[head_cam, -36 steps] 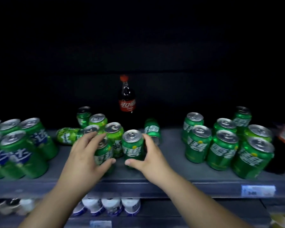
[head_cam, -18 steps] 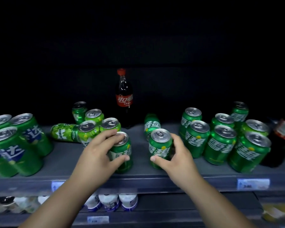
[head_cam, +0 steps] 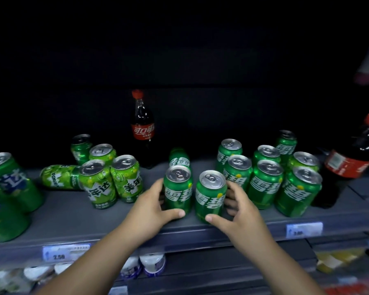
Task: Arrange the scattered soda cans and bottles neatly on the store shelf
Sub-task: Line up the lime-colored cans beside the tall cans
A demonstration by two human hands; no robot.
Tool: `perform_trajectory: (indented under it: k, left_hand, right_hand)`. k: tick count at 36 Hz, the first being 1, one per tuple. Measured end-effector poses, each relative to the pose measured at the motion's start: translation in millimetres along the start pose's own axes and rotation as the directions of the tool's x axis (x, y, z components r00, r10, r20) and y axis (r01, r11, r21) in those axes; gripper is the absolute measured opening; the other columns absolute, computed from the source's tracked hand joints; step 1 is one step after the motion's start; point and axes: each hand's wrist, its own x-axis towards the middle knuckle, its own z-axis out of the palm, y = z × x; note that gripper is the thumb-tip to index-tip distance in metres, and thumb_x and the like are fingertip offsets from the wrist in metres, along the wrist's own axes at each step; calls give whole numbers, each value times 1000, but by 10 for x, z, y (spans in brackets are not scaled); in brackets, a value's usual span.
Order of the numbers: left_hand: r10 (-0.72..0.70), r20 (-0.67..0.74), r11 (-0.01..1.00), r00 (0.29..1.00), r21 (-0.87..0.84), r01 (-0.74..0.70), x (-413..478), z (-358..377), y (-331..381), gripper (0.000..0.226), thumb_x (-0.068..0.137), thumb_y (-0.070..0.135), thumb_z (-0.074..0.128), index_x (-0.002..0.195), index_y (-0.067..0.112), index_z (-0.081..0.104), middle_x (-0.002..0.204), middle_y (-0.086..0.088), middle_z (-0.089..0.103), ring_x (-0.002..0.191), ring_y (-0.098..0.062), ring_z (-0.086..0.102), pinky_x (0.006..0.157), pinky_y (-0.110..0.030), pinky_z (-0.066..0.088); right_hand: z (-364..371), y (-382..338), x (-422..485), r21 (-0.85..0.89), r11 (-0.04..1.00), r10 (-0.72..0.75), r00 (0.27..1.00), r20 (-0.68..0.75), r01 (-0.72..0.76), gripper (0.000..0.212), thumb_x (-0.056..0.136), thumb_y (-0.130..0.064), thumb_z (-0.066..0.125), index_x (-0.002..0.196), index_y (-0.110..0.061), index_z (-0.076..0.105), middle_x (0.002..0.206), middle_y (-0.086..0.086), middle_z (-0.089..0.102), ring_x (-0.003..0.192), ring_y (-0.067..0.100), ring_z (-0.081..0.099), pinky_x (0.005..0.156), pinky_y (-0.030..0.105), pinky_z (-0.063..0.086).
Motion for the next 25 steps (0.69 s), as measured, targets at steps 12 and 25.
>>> perform_trajectory:
  k: [12,25]
  left_hand:
    - [130,-246,961,960,272,-60,-545,-708,-21,48,74,36,83,111,51,56,109,29,57,102,5,58,84,-16,49]
    - [54,-453,904,890,401,149,-533,-1766,-540,54,80,18,74,129,27,53,121,7,51,116,-15,51,97,-31,42]
  right_hand:
    - [375,-790,-107,-186,871,-490,822,-289,454,62,74,-49,68,130,-35,46,124,-36,37,121,-6,40,109,17,30]
    - [1447,-1407,152,-202,866,-464,886,12,457,62,82,-36,75,137,-34,46,134,-27,31,134,1,32,105,4,15]
